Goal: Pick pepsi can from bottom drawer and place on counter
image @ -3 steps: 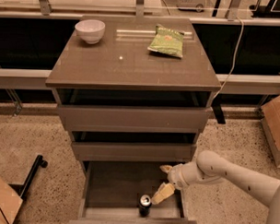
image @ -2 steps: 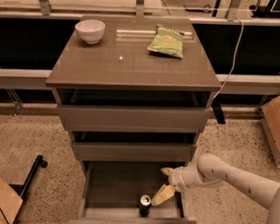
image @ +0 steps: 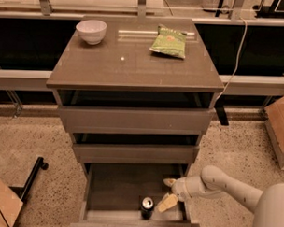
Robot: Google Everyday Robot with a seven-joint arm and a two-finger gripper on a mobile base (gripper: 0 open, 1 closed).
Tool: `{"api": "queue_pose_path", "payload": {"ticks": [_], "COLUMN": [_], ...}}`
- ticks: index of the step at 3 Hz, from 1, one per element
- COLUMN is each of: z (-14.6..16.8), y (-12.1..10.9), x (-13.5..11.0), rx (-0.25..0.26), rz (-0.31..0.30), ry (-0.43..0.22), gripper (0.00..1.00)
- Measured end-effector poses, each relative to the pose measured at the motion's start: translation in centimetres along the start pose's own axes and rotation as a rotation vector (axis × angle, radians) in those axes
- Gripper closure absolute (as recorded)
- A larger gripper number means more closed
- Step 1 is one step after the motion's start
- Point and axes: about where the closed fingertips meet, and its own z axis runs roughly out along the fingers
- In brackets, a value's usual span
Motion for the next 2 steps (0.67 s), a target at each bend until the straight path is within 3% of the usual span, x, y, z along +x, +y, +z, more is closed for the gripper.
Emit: {"api": "queue_pose_path", "payload": {"ticks": [1,2], "z": [3.8,2.4], "y": [-2.1,-3.3], "x": [3.2,2.5], "rx": [-0.108,-0.061], "rz": [0.067,0.065], "ry": [0.004,-0.018], "gripper": [0.00,0.00]}}
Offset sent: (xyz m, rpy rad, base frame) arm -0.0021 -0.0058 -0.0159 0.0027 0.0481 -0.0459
